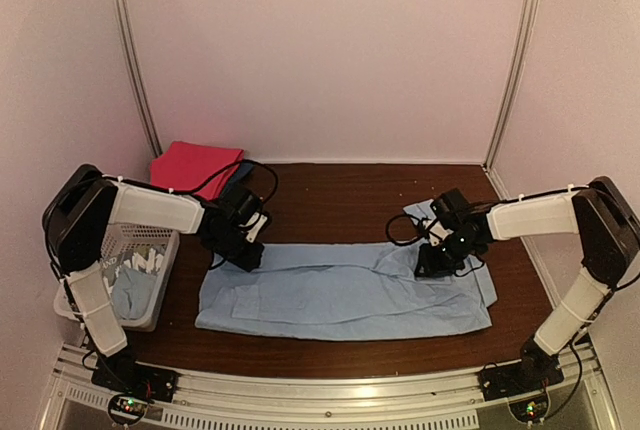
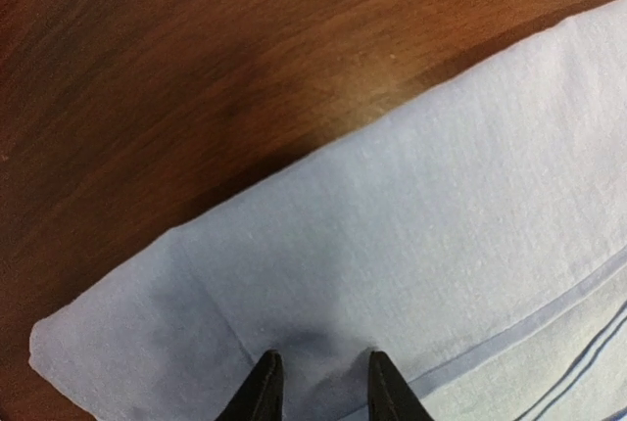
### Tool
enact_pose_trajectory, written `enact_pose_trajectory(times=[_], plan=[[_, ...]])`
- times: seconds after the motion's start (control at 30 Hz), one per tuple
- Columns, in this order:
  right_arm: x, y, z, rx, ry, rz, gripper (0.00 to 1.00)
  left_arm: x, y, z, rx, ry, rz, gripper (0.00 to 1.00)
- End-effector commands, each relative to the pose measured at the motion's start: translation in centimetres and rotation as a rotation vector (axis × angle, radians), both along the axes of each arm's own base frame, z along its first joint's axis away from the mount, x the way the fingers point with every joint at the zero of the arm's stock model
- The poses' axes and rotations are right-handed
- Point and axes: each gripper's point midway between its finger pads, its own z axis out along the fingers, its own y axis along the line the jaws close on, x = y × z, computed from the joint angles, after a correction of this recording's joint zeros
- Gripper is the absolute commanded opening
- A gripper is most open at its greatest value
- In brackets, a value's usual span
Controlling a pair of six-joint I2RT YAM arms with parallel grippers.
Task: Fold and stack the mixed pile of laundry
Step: Smooth out the rectangle-folded shirt at the center of the board.
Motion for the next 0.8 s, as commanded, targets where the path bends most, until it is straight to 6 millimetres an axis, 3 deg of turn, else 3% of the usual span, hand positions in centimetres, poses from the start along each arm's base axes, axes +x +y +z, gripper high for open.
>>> enact_pose_trajectory(times=[0.0,0.1,0.2,0.33,0.43,0.57,0.77], plan=[[-0.4,-0.3,0.7,-0.011,-0.007,-0.012,0.33,-1.3,0.4,0.5,-0.010,0.011,-0.009,0.32],[2.8,-1.5,3.8,0.006,-0.107,-0.061,0.41,-0.1,-0.9,2.2,-0.059,-0.038,-0.027,0.37],[7.1,-4.3,7.0,0.007,-0.203,-0.151,0.45,1.4,-2.0,3.5,-0.075,-0.069,-0.039,0.43],[12.0,-7.5,9.6,-0.020,-0.289,-0.240,0.50,2.9,-3.2,5.4,-0.101,-0.110,-0.050,0.53],[15.0,-8.9,9.5,-0.062,-0.301,-0.257,0.57,3.8,-4.0,6.4,-0.122,-0.135,-0.060,0.60],[17.9,-8.5,7.7,-0.088,-0.272,-0.227,0.60,4.3,-4.9,6.4,-0.136,-0.128,-0.082,0.63],[19.8,-7.6,4.2,-0.111,-0.199,-0.184,0.71,4.0,-5.5,4.6,-0.152,-0.086,-0.098,0.63]])
